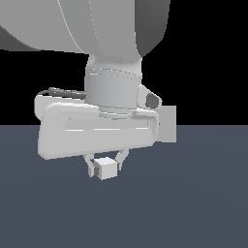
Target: Plug the charger into the wall socket.
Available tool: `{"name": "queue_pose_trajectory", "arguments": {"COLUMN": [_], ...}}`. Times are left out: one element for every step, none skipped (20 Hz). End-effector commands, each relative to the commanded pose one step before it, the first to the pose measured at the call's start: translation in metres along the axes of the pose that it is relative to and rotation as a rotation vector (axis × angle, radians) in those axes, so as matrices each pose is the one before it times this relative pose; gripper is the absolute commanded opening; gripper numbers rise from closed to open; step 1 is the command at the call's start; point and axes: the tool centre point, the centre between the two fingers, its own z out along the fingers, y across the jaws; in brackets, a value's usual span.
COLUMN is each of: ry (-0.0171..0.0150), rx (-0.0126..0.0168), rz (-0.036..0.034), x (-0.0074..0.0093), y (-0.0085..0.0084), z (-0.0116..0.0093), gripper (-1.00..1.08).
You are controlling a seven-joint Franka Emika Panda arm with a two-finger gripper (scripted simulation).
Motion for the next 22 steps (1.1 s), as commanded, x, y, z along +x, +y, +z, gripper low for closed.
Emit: {"name": "queue_pose_trajectory", "arguments": {"ry": [0.00163, 0.00044, 0.00045, 0.00047, 0.00047, 0.00047, 0.00046, 0.00043, 0.00039, 0.00035, 0.00031, 0.00027, 0.00023, 0.00019, 0.00016, 0.00012, 0.00008, 0.00004, 0.0, -0.00003, -0.00007, -0.00012], "rx": [-0.01082, -0.00504, -0.00538, -0.00571, -0.00603, -0.00634, -0.00665, -0.00693, -0.00694, -0.00689, -0.00684, -0.0068, -0.00676, -0.00672, -0.00669, -0.00667, -0.00665, -0.00663, -0.00662, -0.00661, -0.00661, -0.00661], "rz": [0.04751, 0.02258, 0.02404, 0.02547, 0.02685, 0.02818, 0.02946, 0.03057, 0.03052, 0.0302, 0.02989, 0.0296, 0.02933, 0.02908, 0.02886, 0.02865, 0.02847, 0.02831, 0.02817, 0.02806, 0.02795, 0.02787], "x": [0.00425, 0.00189, 0.00201, 0.00212, 0.00222, 0.00232, 0.00241, 0.00249, 0.00247, 0.00243, 0.0024, 0.00236, 0.00233, 0.00229, 0.00226, 0.00223, 0.00221, 0.00218, 0.00215, 0.00213, 0.00211, 0.00209], "y": [0.00544, 0.00257, 0.00274, 0.00291, 0.00308, 0.00324, 0.0034, 0.00355, 0.00355, 0.00353, 0.00351, 0.00349, 0.00347, 0.00345, 0.00344, 0.00343, 0.00342, 0.00341, 0.00341, 0.00341, 0.00341, 0.00342], "z": [-0.0038, -0.00169, -0.0018, -0.0019, -0.00201, -0.0021, -0.00219, -0.00227, -0.00226, -0.00223, -0.0022, -0.00217, -0.00214, -0.00211, -0.00209, -0.00207, -0.00204, -0.00202, -0.002, -0.00198, -0.00196, -0.00194], "gripper": [-1.0, -1.0, -1.0, -1.0, -1.0, -1.0, -1.0, -1.0, -1.0, -1.0, -1.0, -1.0, -1.0, -1.0, -1.0, -1.0, -1.0, -1.0, -1.0, -1.0, -1.0, -1.0]}}
